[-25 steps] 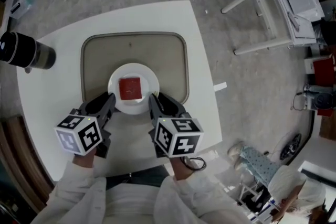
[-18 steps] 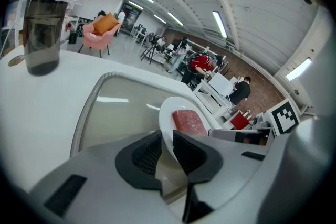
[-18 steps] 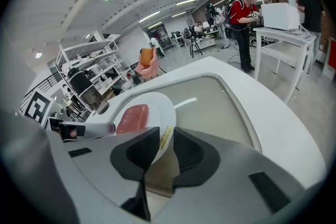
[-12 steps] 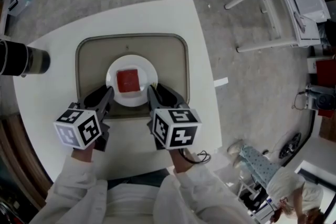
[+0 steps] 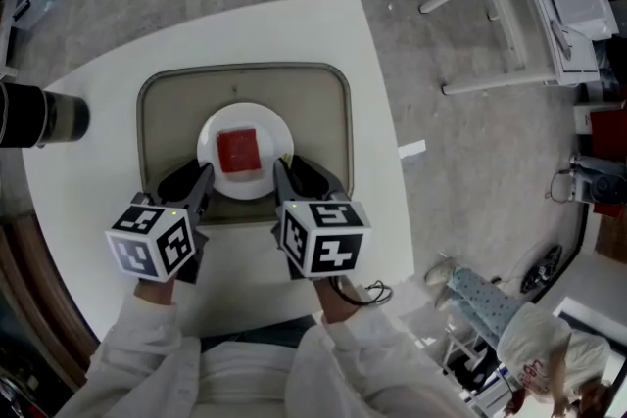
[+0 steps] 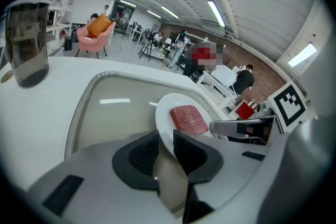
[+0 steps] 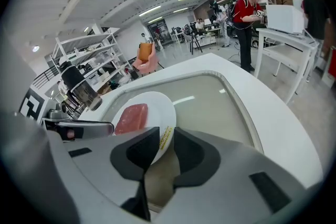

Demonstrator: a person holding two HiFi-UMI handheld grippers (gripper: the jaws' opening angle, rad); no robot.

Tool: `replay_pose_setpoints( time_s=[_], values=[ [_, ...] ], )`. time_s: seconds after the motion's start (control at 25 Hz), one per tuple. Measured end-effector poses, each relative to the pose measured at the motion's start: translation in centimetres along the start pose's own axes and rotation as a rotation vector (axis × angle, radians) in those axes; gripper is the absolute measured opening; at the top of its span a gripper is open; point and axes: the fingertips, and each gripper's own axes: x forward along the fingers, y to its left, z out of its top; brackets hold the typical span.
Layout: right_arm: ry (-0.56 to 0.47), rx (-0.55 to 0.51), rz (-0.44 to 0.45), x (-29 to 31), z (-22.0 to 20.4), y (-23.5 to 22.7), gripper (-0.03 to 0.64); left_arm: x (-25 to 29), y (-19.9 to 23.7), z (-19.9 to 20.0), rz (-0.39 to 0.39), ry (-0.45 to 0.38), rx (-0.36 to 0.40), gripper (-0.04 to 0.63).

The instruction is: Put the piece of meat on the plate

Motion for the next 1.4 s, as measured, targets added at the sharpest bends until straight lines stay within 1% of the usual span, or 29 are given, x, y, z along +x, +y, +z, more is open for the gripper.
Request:
replay_pose_setpoints(
  time_s=[0.32, 0.64, 0.76, 0.92, 1.08, 1.28, 1.4],
  values=[
    [-0.003, -0.033, 0.006, -0.05, -0.06, 0.13, 0.089, 0.05, -0.03, -0.16, 0.024, 0.008, 0.016, 0.075],
    [-0.004, -0.058, 0.002, -0.06, -0.1, 0.18, 0.089, 0.09, 0.01, -0.27, 0.065, 0.029, 0.069, 0.077],
    [0.001, -0.083, -0.007, -0.1, -0.09, 0.19, 0.089, 0.15, -0.07, -0.3, 0.08, 0.04, 0.098, 0.078],
    [0.024, -0.136, -0.02, -0.18, 0.05, 0.2, 0.091, 0.17, -0.19, -0.27, 0.087, 0.059, 0.107, 0.08],
    [0.043, -0.173, -0.021, -0.1, -0.06, 0.5, 0.094, 0.21, -0.04, -0.37, 0.113, 0.072, 0.169, 0.086],
    [0.031, -0.165, -0.015, -0.22, -0.04, 0.6, 0.094, 0.1, -0.14, -0.2, 0.116, 0.061, 0.192, 0.087],
    [0.017, -0.156, -0.017, -0.68, -0.07, 0.63, 0.094, -0.4, 0.21, 0.02, 0.138, 0.052, 0.219, 0.087]
  ],
)
